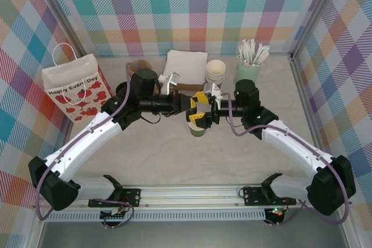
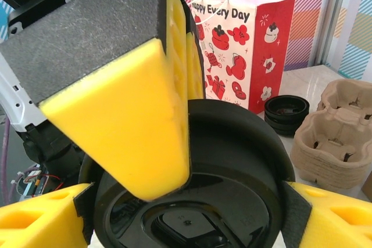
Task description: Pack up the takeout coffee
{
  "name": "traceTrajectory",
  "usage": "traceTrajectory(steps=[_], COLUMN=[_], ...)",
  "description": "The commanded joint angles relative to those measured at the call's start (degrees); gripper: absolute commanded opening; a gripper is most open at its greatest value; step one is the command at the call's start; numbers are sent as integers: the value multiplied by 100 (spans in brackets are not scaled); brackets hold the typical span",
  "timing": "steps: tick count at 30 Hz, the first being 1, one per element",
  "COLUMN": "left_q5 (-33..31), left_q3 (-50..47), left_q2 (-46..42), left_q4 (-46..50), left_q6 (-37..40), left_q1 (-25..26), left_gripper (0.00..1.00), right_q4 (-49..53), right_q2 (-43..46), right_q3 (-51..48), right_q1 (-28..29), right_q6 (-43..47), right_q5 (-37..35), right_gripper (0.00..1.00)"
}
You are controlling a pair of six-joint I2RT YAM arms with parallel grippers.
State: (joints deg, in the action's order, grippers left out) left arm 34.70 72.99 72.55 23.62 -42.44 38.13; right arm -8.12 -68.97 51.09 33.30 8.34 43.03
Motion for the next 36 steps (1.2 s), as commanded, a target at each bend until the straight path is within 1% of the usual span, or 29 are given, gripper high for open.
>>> traceTrajectory(steps=[1, 7, 8, 11, 15, 17, 24, 25, 28, 29, 31, 33, 36], left_q5=[143, 125, 127, 116, 80, 40, -110, -127, -231, -279, -468, -742, -1362], left_q3=[172, 172, 167, 168, 158, 135, -15, -32, -24, -26, -9, -18, -99], left_q2=[-145, -145, -142, -139, -154, -168, -211, -212, -223, -237, -276, -344, -502], left_q4=[-725, -723, -902, -932, -915, -872, -817, -676, -438, -331, -8, 364, 922], left_q6=[-67, -70, -71, -72, -55, -37, 0, 15, 111, 170, 336, 505, 710], left_q1=[103, 116, 113, 116, 118, 122, 113, 124, 123, 116, 113, 116, 116], left_gripper=[9, 9, 9, 9, 9, 11, 29, 32, 46, 49, 58, 64, 68], right_q4=[137, 136, 135, 169, 243, 342, 917, 1059, 1579, 1770, 2262, 2802, 3740], right_q2=[-121, -152, -152, -169, -152, -97, 170, 197, 235, 235, 234, 185, 7], right_q3=[-169, -165, -170, -153, -143, -126, -49, -25, 111, 168, 331, 544, 989], right_q1=[45, 45, 46, 45, 45, 46, 50, 47, 45, 46, 45, 46, 45], right_q6=[-18, -53, -64, -78, -131, -137, -77, -27, 129, 161, 276, 345, 412], right_q5=[285, 320, 321, 337, 280, 175, -170, -218, -465, -592, -845, -1155, -1617], right_gripper=[81, 82, 82, 81, 76, 74, 73, 73, 73, 73, 73, 73, 73])
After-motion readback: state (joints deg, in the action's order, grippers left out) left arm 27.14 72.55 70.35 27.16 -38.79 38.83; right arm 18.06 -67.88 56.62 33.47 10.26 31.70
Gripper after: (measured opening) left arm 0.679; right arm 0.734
